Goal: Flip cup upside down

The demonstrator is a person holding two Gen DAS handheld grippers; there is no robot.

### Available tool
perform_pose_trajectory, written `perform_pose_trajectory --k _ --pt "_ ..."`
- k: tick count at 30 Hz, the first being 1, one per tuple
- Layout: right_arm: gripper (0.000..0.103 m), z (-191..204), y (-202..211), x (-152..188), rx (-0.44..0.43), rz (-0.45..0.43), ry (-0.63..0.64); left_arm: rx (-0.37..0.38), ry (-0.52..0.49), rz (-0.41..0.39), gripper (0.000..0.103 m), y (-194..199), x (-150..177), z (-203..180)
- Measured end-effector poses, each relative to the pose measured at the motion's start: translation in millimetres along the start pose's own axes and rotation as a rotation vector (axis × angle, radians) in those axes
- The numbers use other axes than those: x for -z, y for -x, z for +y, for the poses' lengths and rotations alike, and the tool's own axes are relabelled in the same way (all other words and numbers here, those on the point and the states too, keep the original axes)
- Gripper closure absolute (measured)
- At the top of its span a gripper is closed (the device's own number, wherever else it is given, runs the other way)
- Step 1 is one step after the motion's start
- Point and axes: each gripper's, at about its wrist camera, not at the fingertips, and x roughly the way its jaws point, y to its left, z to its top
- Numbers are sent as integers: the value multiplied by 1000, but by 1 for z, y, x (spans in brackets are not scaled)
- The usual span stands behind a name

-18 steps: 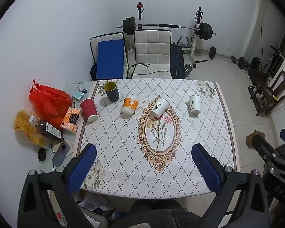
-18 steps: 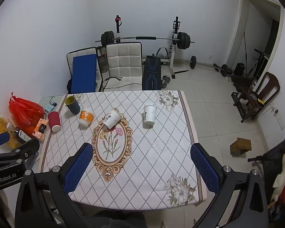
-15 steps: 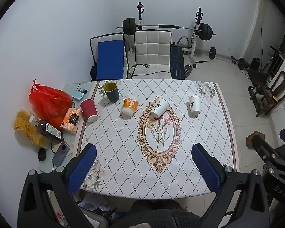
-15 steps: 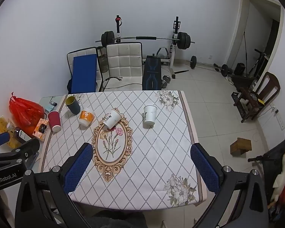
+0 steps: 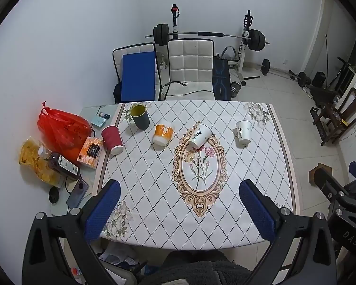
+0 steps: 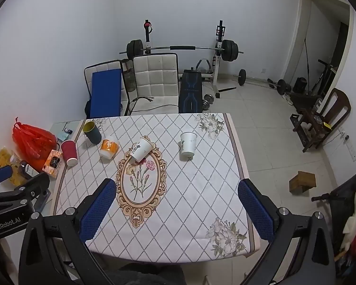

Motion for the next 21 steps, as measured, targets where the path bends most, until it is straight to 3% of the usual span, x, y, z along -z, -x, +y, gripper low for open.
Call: perform_pose_trajectory --k 21 --pt "0 -5 1 3 -6 -3 -15 -2 -3 -2 0 5 -6 0"
